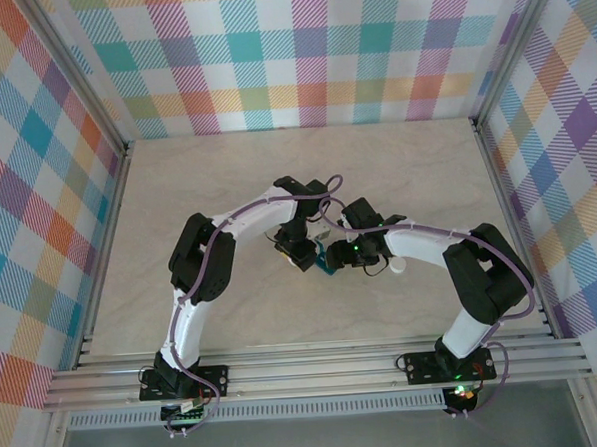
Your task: Sort the pills into containers
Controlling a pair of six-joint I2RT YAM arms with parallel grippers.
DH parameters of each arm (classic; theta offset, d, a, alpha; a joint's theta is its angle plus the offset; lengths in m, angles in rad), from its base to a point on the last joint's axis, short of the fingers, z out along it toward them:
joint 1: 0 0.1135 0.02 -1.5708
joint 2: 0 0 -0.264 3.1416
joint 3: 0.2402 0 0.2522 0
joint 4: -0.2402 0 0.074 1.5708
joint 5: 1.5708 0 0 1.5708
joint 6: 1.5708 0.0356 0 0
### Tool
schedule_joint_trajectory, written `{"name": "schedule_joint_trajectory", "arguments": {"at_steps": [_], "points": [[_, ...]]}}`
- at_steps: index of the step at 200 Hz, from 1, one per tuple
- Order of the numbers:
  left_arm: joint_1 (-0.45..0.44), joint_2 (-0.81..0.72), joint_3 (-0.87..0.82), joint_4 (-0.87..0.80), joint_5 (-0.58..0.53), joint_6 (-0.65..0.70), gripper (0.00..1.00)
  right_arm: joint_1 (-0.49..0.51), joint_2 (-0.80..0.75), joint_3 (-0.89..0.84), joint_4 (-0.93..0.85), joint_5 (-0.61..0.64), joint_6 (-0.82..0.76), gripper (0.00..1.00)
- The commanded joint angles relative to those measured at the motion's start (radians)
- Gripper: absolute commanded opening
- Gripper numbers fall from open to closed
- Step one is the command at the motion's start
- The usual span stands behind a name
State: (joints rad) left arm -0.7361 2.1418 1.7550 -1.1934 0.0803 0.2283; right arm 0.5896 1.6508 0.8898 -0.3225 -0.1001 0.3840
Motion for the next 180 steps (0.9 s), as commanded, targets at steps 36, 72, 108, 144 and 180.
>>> {"name": "schedule_joint_trajectory", "arguments": {"at_steps": [36,72,108,144,180], "points": [[0.016,-0.072,-0.01,-0.003,-0.01,0.004,0.0,0.007,0.044,-0.031,-0.035,0.007,0.004,0.68],[0.015,-0.066,-0.015,-0.014,-0.011,0.011,0.0,0.007,0.046,-0.028,-0.035,0.007,0.006,0.67],[0.016,-0.072,-0.033,-0.012,-0.002,0.009,0.0,0.007,0.047,-0.026,-0.036,0.005,0.006,0.67],[0.015,-0.092,-0.069,0.013,0.001,0.005,0.0,0.007,0.052,-0.028,-0.033,0.005,0.005,0.67],[0.016,-0.117,-0.108,0.045,0.011,-0.002,0.0,0.007,0.049,-0.026,-0.032,0.003,0.007,0.67]]}}
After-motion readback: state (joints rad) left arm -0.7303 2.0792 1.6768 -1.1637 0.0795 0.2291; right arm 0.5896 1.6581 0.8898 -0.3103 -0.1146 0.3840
